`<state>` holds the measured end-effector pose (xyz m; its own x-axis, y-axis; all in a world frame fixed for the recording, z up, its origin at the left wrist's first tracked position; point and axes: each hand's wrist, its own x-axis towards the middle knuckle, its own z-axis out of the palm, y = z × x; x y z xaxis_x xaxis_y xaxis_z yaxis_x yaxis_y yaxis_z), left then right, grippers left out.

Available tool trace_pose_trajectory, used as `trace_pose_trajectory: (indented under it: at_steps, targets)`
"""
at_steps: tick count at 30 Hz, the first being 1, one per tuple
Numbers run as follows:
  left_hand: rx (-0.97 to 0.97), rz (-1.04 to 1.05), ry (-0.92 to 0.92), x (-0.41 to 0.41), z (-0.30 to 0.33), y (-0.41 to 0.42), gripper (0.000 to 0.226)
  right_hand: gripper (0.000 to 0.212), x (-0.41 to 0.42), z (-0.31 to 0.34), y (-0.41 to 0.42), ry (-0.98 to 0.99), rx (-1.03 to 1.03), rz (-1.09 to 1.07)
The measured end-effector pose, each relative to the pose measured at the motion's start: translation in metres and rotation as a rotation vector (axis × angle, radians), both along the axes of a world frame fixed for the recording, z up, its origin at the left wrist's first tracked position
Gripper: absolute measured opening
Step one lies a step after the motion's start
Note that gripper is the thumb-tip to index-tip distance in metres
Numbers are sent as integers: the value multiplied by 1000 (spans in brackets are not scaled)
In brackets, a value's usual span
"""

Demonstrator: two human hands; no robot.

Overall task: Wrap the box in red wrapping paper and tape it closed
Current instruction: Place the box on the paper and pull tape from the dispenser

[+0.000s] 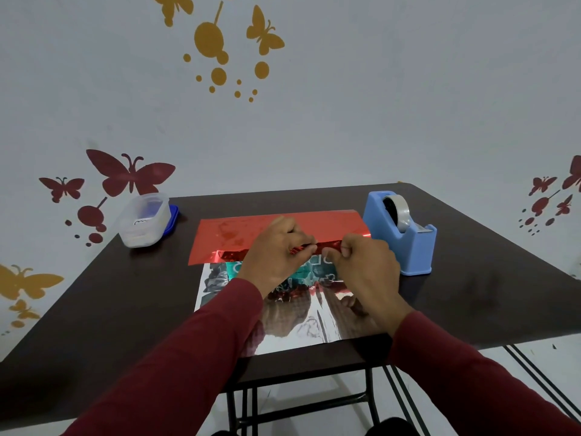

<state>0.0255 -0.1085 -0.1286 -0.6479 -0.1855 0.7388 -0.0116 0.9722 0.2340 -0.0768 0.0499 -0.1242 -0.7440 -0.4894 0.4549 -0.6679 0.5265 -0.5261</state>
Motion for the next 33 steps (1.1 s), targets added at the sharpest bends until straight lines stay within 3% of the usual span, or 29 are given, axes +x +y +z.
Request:
trace_pose_trajectory:
  at_steps: [6, 13, 18, 21, 23, 27, 33]
  targets:
    - [23, 11, -21, 1, 1, 2, 13, 42, -3, -5, 9, 17, 102, -10]
    - [49, 29, -91, 2, 21, 17, 19, 43, -34, 21, 43, -87, -62, 52]
    - [45, -101, -150, -32, 38, 48, 31, 23, -72, 61, 77, -84, -109, -80]
    - [47, -154, -227, -61, 47, 67, 45, 17, -95, 77, 86, -95, 35, -179]
    - [62, -166, -291, -80, 52, 75, 54, 23, -112, 79, 82, -243, 139, -199]
    - [35, -159, -415, -112, 58, 77, 70, 31, -125, 84, 73, -828, 12, -84]
    - [13, -139, -558, -140, 63, 68, 87, 5, -133, 89, 71, -1082, -41, 1]
